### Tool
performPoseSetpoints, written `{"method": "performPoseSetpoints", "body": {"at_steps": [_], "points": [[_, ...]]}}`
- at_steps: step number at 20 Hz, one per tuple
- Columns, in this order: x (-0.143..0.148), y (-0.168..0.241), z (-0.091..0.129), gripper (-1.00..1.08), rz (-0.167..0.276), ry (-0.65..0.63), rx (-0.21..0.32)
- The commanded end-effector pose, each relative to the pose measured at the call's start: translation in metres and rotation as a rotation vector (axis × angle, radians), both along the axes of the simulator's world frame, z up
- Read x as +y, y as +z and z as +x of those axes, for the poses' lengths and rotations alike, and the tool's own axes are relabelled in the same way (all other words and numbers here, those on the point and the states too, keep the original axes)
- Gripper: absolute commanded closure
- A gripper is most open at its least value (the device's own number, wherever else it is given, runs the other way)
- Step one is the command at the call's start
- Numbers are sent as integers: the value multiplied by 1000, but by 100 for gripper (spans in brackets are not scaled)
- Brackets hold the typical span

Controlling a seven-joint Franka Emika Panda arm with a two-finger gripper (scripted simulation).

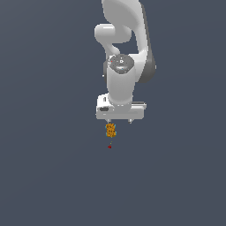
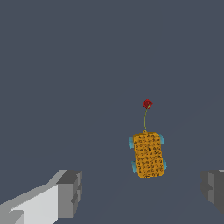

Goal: Pick up the object and move it to a goal position.

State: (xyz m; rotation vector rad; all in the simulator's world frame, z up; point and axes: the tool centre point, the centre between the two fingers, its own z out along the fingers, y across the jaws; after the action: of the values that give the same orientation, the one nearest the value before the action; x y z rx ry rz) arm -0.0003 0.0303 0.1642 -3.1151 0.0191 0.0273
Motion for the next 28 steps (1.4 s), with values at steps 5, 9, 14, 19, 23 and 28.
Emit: {"method": "performPoseSetpoints", "body": {"at_steps": [5,9,14,19,23,28], "points": [[6,6,3,-92,11,-4,-11],[19,16,9,-92,32,-10,-31],[20,17,10,-92,34,-11,-31],[17,12,10,-92,31,-6,-32],[8,-5,9,-92,22,13,-31],[-11,-41,5,-92,3,53,-27]]}}
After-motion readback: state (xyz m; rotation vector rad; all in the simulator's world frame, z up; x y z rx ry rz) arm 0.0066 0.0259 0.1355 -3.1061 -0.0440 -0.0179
